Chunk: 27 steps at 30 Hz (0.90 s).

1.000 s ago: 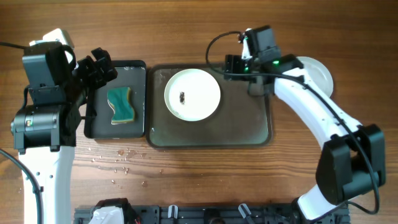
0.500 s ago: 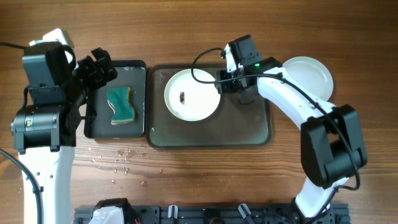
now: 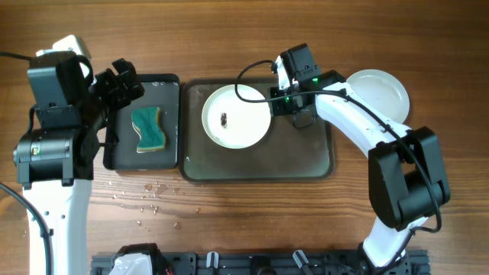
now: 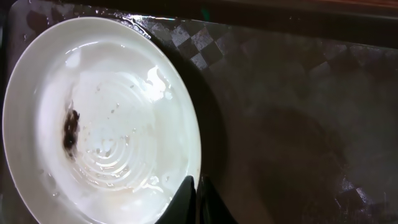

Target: Clean dirty plates on tray and stack at the side

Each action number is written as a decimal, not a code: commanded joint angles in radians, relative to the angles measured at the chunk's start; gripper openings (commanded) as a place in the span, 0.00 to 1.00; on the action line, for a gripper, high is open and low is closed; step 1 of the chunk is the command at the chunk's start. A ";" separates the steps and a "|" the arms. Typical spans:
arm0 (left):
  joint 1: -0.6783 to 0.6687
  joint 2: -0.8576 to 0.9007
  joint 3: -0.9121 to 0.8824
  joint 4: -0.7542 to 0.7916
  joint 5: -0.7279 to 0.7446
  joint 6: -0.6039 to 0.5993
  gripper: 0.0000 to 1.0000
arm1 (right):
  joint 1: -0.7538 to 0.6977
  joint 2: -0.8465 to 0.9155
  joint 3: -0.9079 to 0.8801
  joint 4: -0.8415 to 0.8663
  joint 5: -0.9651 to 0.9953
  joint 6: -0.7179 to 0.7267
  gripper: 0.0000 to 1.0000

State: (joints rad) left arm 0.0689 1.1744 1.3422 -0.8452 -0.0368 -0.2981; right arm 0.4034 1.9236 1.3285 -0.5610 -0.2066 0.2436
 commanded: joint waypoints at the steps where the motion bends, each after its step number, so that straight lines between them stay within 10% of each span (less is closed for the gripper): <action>1: 0.004 -0.006 0.004 0.002 -0.006 -0.009 1.00 | -0.001 0.008 0.000 -0.001 -0.023 -0.008 0.25; 27: 0.004 -0.006 0.004 0.002 -0.006 -0.009 1.00 | 0.025 0.080 0.000 0.048 0.048 0.056 0.21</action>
State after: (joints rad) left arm 0.0685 1.1744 1.3422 -0.8452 -0.0368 -0.2981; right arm 0.4118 1.9877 1.3285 -0.5240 -0.1741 0.2859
